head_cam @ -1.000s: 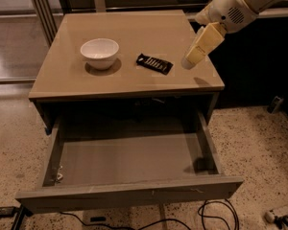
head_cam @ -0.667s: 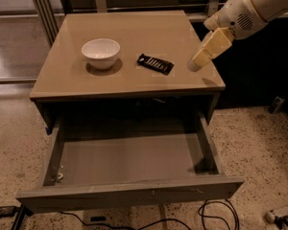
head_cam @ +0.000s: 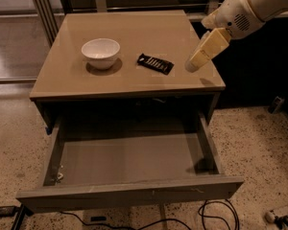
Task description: Place rxbar chocolate into top drawer
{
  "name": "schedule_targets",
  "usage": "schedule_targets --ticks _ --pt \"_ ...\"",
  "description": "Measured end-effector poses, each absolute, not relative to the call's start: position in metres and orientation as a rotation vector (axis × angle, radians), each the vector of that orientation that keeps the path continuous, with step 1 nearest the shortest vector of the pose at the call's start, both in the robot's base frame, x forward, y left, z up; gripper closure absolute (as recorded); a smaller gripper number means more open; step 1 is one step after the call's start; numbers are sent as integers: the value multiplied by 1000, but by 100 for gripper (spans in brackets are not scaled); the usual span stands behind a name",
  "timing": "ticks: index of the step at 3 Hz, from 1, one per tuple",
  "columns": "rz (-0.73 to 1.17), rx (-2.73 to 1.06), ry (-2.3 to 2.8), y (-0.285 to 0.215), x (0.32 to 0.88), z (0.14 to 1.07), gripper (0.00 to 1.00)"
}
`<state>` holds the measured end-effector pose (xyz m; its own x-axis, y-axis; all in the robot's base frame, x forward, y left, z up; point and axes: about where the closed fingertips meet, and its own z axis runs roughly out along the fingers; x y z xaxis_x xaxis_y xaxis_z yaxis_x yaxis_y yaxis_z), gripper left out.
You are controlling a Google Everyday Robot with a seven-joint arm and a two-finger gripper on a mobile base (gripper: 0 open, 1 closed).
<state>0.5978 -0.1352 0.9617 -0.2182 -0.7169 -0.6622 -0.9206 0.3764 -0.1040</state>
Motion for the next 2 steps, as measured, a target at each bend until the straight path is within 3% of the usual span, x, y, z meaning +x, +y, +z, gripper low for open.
schedule_targets --ticks 2 --pt "333 -1496 1985 -104 625 946 0"
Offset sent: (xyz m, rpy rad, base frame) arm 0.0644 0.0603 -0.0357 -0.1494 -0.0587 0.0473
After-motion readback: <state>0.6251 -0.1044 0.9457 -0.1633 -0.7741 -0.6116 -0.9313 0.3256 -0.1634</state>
